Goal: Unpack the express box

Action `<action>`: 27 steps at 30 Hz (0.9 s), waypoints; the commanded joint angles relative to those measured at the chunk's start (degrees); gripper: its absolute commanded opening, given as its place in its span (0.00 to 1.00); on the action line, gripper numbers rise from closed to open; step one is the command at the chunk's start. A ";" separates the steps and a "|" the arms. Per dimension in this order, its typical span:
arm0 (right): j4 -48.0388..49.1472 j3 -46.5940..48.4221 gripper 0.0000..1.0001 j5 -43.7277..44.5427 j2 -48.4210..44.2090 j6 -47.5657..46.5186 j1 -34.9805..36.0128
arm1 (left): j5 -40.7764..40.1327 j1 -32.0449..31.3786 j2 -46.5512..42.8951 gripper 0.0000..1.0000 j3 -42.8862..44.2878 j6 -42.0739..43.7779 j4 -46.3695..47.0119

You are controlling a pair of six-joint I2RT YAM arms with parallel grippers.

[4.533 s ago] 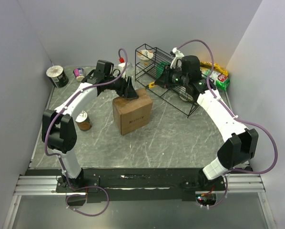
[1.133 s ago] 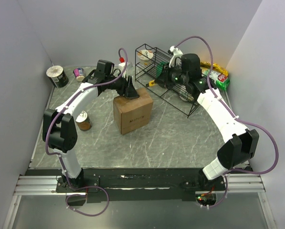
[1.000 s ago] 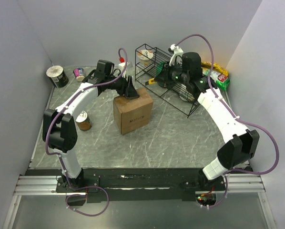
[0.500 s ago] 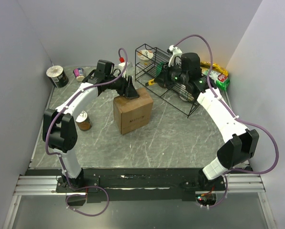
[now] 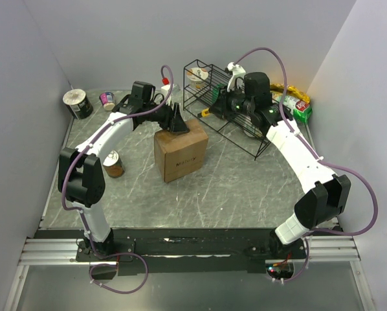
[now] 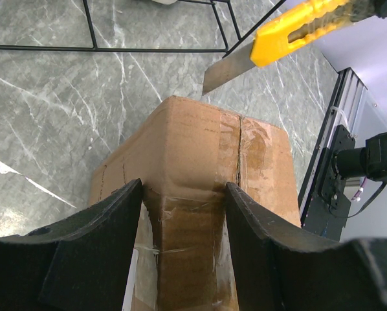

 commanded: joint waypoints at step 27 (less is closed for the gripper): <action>-0.08 1.55 0.00 1.98 0.55 -1.78 0.19 | -5.41 -1.41 4.45 0.57 -2.89 1.66 -6.79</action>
